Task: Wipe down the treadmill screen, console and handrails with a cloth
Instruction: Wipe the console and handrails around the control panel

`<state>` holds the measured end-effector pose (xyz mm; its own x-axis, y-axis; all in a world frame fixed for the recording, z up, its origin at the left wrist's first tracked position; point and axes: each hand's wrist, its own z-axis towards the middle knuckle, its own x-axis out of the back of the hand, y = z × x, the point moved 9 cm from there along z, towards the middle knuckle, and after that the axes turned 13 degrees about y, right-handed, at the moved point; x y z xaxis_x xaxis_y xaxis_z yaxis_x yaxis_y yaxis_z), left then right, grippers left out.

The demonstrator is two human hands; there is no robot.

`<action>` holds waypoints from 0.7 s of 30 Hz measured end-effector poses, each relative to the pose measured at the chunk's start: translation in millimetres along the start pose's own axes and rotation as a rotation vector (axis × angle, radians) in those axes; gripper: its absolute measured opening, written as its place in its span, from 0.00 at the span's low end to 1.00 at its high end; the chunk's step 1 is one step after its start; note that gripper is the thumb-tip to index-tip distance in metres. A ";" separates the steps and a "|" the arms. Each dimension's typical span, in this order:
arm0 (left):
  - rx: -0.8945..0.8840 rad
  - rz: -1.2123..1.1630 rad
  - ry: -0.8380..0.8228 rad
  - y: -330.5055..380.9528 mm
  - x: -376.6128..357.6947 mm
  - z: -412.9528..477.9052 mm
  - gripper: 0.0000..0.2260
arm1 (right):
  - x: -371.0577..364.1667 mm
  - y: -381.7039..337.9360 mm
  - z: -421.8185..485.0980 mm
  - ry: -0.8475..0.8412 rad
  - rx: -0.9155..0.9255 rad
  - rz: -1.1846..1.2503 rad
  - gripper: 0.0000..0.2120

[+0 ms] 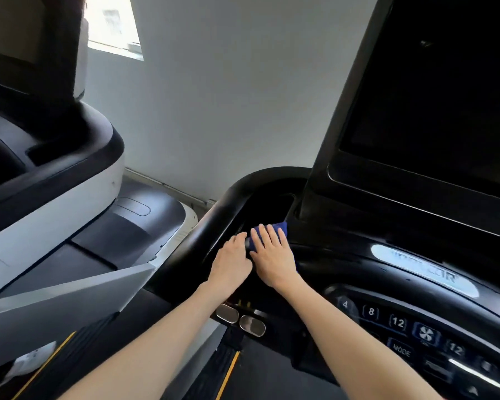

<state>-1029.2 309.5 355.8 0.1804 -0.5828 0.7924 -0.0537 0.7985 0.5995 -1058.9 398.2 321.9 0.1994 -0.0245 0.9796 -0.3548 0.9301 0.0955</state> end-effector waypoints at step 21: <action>-0.040 0.125 -0.259 62.6 -50.9 11.0 0.23 | 14.1 99.7 -41.3 -0.246 -0.328 0.168 0.32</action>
<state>-1052.5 387.5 354.3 -0.0824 -0.4940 0.8655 -0.0199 0.8691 0.4942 -1053.7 505.7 337.9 -0.0735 0.0876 0.9934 -0.0475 0.9947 -0.0913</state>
